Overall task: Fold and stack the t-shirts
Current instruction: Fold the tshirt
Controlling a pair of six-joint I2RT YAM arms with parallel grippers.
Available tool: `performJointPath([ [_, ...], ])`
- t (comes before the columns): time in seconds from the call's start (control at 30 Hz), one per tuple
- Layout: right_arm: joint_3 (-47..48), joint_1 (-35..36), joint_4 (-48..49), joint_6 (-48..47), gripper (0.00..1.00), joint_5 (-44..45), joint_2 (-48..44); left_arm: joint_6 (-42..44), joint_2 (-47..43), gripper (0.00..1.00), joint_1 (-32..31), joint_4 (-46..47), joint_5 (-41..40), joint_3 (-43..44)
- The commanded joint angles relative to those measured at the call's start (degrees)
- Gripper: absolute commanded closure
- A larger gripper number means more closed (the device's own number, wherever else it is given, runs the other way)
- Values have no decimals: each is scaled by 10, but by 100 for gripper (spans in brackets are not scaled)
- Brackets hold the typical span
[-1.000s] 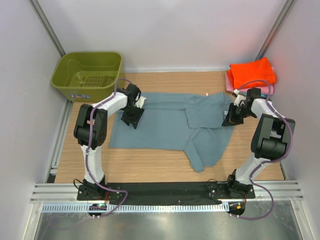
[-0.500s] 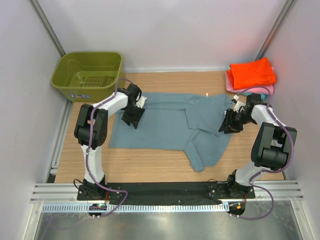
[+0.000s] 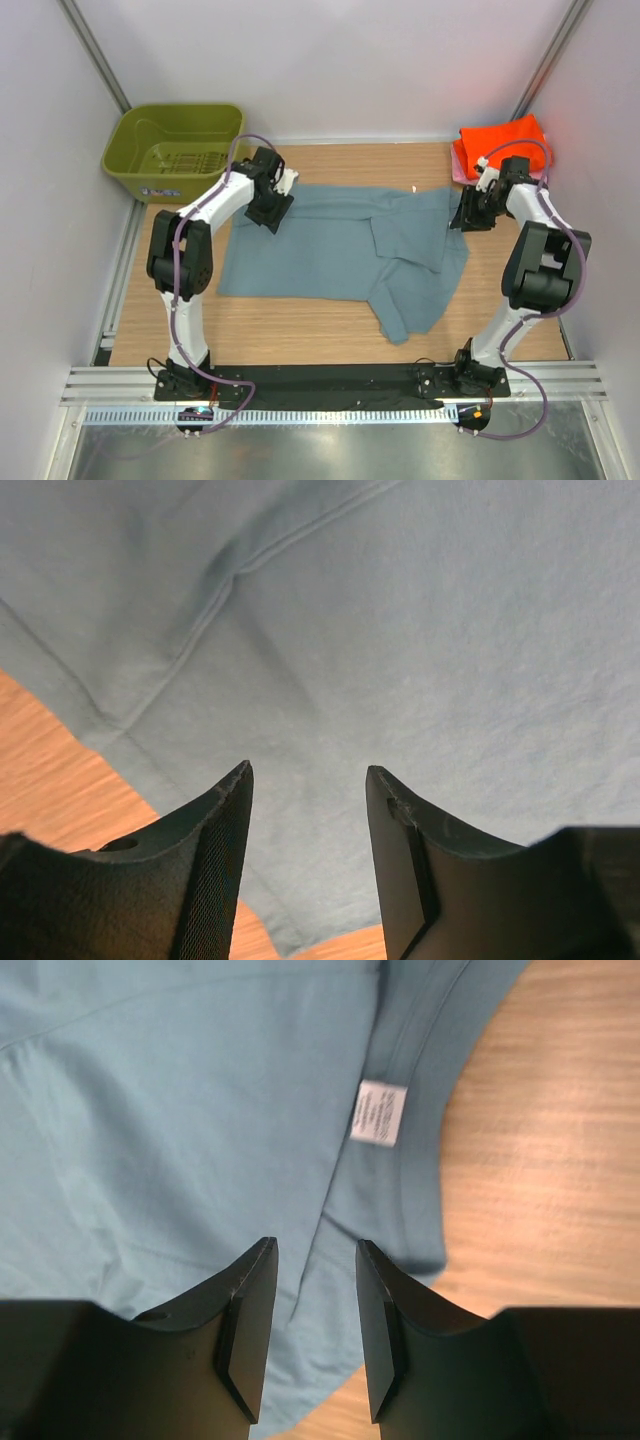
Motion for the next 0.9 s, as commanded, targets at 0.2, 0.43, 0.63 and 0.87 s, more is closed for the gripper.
performJointPath([
  [0.2, 95, -1, 36, -3, 57, 25, 96, 2, 34, 50, 0, 10, -10, 2],
  [0.43, 110, 0, 41, -4, 57, 16, 129, 1, 50, 50, 0, 9, -5, -17],
  [0.63, 134, 9, 23, -20, 57, 26, 172, -4, 61, 50, -1, 5, 4, -22],
  [0.87, 181, 10, 26, -32, 57, 88, 214, -7, 73, 51, -2, 0, 5, -25],
])
